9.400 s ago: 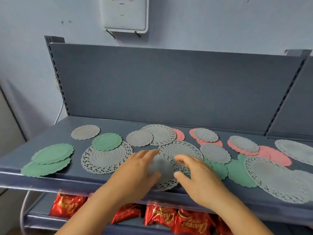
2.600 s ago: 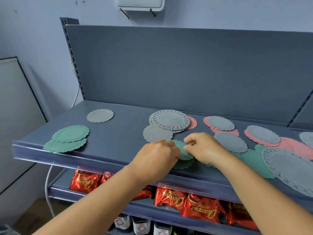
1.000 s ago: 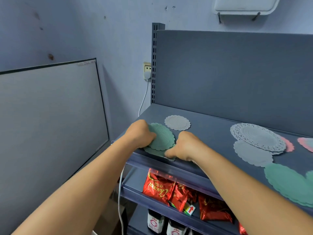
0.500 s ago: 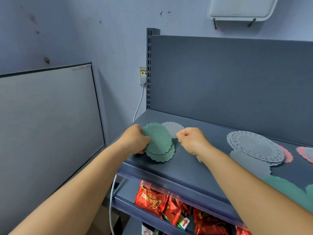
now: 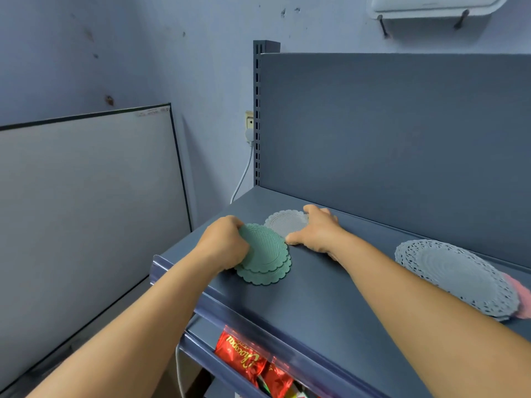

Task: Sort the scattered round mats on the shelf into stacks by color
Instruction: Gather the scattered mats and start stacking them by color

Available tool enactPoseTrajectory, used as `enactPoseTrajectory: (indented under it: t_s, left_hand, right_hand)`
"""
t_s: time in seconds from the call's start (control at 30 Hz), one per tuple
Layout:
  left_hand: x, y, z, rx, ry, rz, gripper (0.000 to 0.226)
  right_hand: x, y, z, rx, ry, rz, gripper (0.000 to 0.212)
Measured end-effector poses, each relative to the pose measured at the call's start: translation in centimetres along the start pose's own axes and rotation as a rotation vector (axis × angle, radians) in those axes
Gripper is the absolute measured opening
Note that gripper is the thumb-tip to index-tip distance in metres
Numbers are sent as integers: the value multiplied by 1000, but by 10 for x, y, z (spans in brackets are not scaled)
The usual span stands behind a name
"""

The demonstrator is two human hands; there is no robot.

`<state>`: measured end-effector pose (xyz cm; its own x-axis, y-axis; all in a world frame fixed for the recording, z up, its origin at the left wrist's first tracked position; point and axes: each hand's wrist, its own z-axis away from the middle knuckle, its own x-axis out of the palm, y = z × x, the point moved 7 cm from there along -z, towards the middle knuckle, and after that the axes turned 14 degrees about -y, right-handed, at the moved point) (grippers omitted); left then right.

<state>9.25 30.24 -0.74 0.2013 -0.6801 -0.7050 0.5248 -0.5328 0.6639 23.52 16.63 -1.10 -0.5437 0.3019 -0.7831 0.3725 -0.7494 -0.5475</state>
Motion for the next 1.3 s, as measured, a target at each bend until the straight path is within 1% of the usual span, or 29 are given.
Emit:
enactPoseTrajectory:
  t_s: [0.03, 0.07, 0.13, 0.17, 0.27, 0.4, 0.57, 0.7, 0.77, 0.87, 1.07, 1.17, 1.23, 1.3]
  left_hand:
    - [1, 0, 0, -6, 3, 8, 43]
    - [1, -1, 1, -8, 7, 19, 45]
    - [3, -2, 4, -9, 11, 55, 47]
    - [4, -1, 6, -6, 12, 73, 48]
    - [7, 4, 11, 24, 12, 126, 46]
    - [18, 21, 20, 108, -38, 241, 42]
    - [45, 60, 42, 252, -127, 247, 41]
    - [79, 90, 62, 345, -216, 246, 43]
    - [101, 106, 78, 372, -282, 242, 44]
    - [114, 117, 85, 384, -313, 267, 45]
    - [158, 144, 110, 386, -472, 298, 47]
    - [180, 153, 119, 356, -528, 304, 47]
    - [192, 156, 122, 342, -535, 264, 48]
    - [199, 160, 124, 360, -490, 145, 50]
  right_hand:
    - [-2, 1, -2, 16, 20, -37, 76]
    - [-3, 2, -4, 18, 40, -81, 65]
    - [-3, 3, -4, -20, 76, -189, 37]
    - [-4, 5, -2, -34, 97, -230, 31]
    - [-13, 15, 10, -64, 175, -334, 31]
    - [-33, 34, 49, -55, 283, -407, 30]
    - [-55, 83, 122, 63, 404, -437, 30]
    - [-61, 131, 186, 162, 503, -560, 24]
    - [-63, 157, 226, 201, 586, -621, 25]
    - [-65, 175, 248, 221, 626, -682, 24]
    - [-70, 209, 289, 294, 734, -665, 24]
    - [-73, 223, 298, 311, 773, -666, 24]
    - [-78, 231, 302, 324, 790, -626, 23]
    - [-81, 237, 306, 334, 797, -583, 22]
